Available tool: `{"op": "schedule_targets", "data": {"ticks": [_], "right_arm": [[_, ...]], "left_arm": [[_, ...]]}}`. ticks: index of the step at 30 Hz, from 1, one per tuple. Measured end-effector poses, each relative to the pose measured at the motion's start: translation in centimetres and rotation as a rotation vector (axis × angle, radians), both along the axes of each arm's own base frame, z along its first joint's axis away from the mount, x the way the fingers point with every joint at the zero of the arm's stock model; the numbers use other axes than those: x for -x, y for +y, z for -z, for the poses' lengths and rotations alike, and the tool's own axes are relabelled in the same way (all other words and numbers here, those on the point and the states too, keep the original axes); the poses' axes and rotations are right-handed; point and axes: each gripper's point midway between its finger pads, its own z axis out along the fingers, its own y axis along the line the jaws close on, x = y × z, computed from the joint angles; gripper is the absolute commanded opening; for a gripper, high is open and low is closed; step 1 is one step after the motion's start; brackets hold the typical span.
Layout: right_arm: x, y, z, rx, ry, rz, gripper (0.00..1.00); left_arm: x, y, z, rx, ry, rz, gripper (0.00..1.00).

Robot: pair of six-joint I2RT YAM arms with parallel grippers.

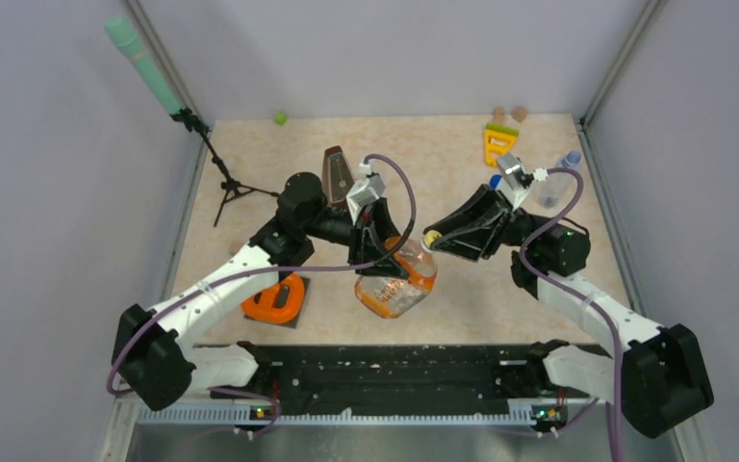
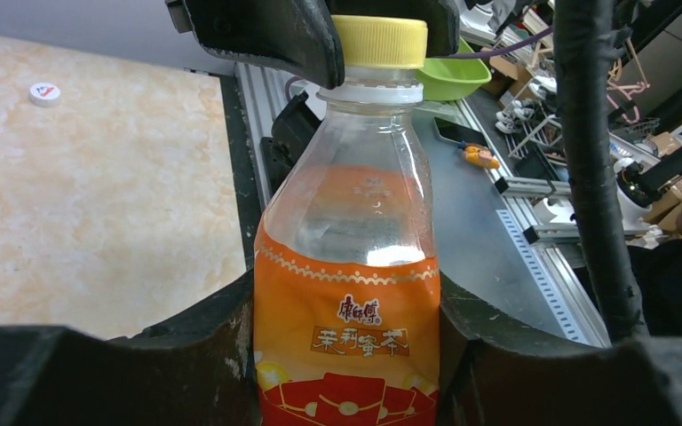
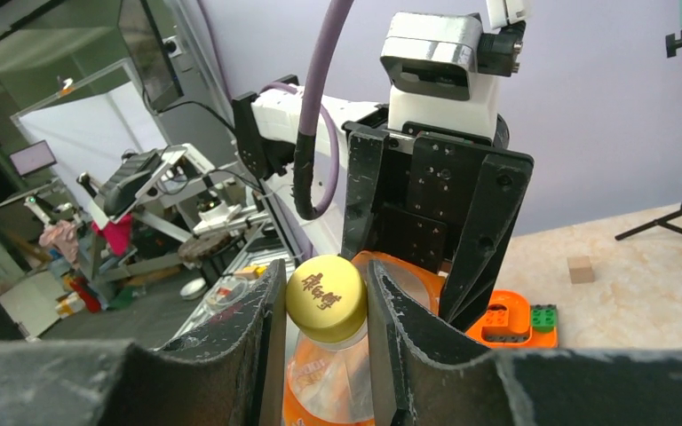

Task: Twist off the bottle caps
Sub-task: Unscrew the bottle cap from the plastic bottle.

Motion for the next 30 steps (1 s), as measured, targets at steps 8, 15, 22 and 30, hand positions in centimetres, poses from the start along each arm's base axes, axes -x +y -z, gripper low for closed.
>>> {"op": "schedule_targets", "data": {"ticks": [8, 15, 22, 30], "right_arm": [[0.2, 0.0, 0.2, 0.008, 0.001, -0.017, 0.00], [-1.7, -0.1, 0.3, 0.010, 0.043, 0.091, 0.51], [-4.8, -1.4, -0.1, 0.003, 0.082, 0.366, 0.72], [-8.4, -0.7, 3.7, 0.130, 0.216, 0.514, 0.73]], "left_arm": [[0.2, 0.1, 0.3, -0.010, 0.006, 0.016, 0.00], [-1.4, -0.1, 0.7, -0.053, -0.025, -0.096, 0.00], [-2.5, -0.7, 1.3, -0.107, -0.100, -0.268, 0.00], [-3.9, -2.1, 3.5, -0.243, -0.213, -0.485, 0.00]]}}
